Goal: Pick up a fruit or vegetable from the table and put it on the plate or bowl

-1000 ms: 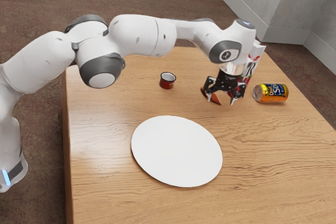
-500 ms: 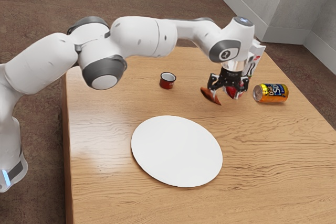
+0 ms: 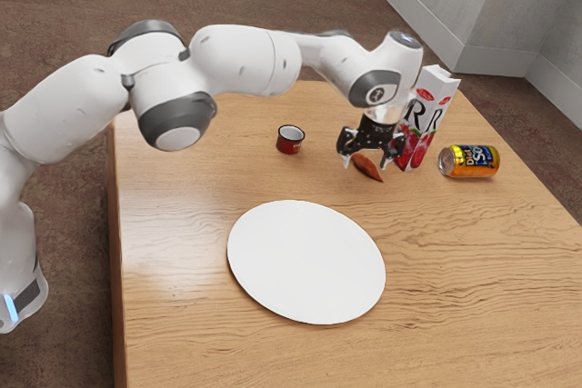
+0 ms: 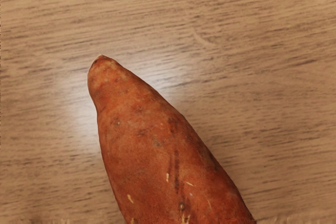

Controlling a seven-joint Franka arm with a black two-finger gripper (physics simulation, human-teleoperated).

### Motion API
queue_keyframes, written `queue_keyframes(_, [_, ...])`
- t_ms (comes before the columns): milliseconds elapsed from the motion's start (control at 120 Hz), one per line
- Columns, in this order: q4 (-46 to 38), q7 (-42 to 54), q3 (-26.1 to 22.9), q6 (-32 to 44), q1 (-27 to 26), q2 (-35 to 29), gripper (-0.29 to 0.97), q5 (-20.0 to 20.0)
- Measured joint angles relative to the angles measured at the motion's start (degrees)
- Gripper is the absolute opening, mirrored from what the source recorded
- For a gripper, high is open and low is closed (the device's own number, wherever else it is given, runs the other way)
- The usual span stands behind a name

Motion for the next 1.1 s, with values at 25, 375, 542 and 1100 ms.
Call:
queue_keyframes(25, [-0.3, 0.0, -0.2, -0.1, -0.1, -0.1, 0.66, 0.0])
queue_keyframes(375, [2.9, -0.4, -2.0, -1.6, 1.5, 0.3, 0.66, 0.2])
queue_keyframes(542, [2.6, -0.4, -2.3, -0.9, 2.7, 0.7, 0.66, 0.0])
queue_keyframes(1100, [1.3, -0.5, -2.4, 0.0, 2.7, 0.5, 0.17, -0.1])
